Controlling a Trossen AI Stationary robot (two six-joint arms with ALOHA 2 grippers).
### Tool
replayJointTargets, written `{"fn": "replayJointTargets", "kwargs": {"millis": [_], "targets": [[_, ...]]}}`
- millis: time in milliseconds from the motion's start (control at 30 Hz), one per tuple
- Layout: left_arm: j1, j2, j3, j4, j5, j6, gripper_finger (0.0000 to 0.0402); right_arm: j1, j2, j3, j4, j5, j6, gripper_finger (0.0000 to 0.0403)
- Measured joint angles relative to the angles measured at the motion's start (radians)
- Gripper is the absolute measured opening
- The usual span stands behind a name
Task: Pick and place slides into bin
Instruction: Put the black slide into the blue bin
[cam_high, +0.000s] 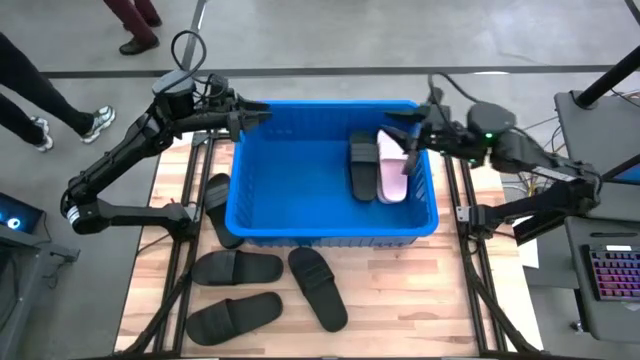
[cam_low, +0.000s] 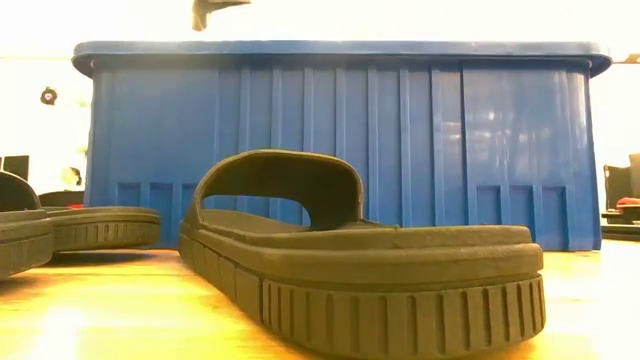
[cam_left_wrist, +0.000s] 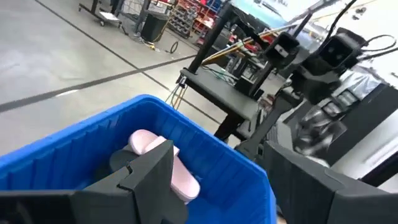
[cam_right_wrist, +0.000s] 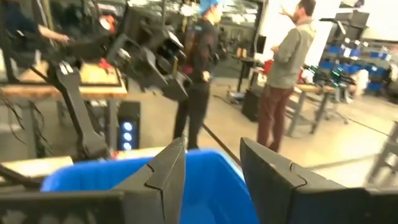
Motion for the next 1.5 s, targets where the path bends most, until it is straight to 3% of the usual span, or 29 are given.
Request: {"fn": "replayJointTargets", "kwargs": {"millis": [400, 633, 833, 1067, 1500], "targets": [[-0.108, -0.001, 0.001, 0.222, -0.023, -0.093, 0.0233, 0.000, -0.166, -0.002, -0.359, 0.019, 0.089, 0.0127], [-0.218, 0.023, 0.002, 0.238, -0.167, -0.096, 0.0233, 0.000, -0.195, -0.002, -0.401, 0.012, 0.104, 0.0129], [-0.369, 0.061, 0.002, 0.237, -0.230, -0.095, 0.0233, 0.000, -0.193, -0.002, -0.500, 0.002, 0.120, 0.0125], [-0.541, 0.099, 0.002, 0.235, -0.410, -0.023, 0.0233, 0.000, -0.193, -0.003, -0.538, 0.002, 0.172, 0.0123], [-0.651, 0.122, 0.000, 0.167, -0.422, -0.015, 0.0233, 0.000, -0.188, -0.003, -0.537, 0.002, 0.177, 0.0121]]}}
